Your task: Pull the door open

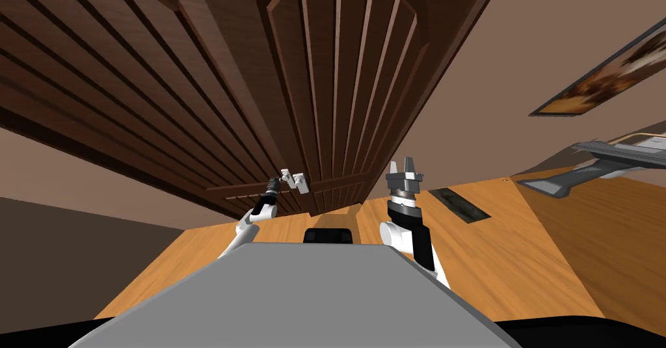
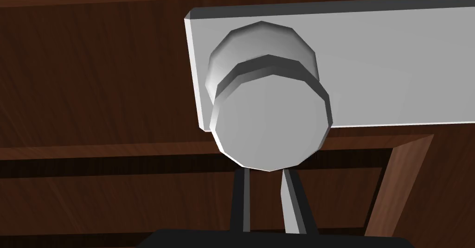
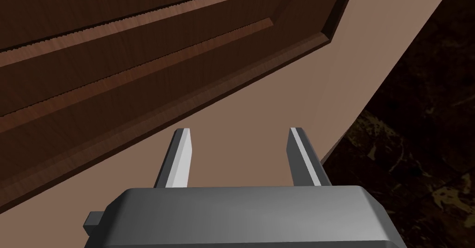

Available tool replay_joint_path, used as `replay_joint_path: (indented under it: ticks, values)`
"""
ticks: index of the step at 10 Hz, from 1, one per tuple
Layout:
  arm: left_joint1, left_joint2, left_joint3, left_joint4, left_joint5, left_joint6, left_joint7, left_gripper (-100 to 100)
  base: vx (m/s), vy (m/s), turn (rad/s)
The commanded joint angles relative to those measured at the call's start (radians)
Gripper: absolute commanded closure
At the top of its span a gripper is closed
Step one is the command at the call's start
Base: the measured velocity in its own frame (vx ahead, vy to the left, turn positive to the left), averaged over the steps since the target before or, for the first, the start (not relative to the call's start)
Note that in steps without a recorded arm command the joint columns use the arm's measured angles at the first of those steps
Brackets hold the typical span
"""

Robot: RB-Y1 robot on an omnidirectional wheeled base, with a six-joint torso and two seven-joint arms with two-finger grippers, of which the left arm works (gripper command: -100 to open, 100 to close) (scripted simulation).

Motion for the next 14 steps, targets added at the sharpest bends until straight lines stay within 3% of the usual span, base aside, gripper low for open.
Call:
replay_joint_path:
  ticks: [1,2,7,10,11,14]
  values:
    - [0.013,0.024,0.021,0.019,0.004,-0.005,0.005,100,-0.173,0.136,0.140]
    - [0.020,0.023,0.016,0.008,0.006,-0.002,0.008,-100,-0.200,0.004,0.059]
    - [0.042,0.017,-0.004,-0.009,0.007,-0.010,0.016,-100,-0.193,-0.047,0.018]
    - [0.021,-0.007,-0.049,-0.037,0.002,-0.017,0.020,-100,-0.105,-0.082,-0.128]
    - [0.035,0.003,-0.039,-0.051,0.005,-0.005,0.023,-100,0.007,-0.067,-0.023]
    - [0.067,0.042,0.026,-0.019,0.013,-0.005,0.019,-100,-0.042,0.079,0.183]
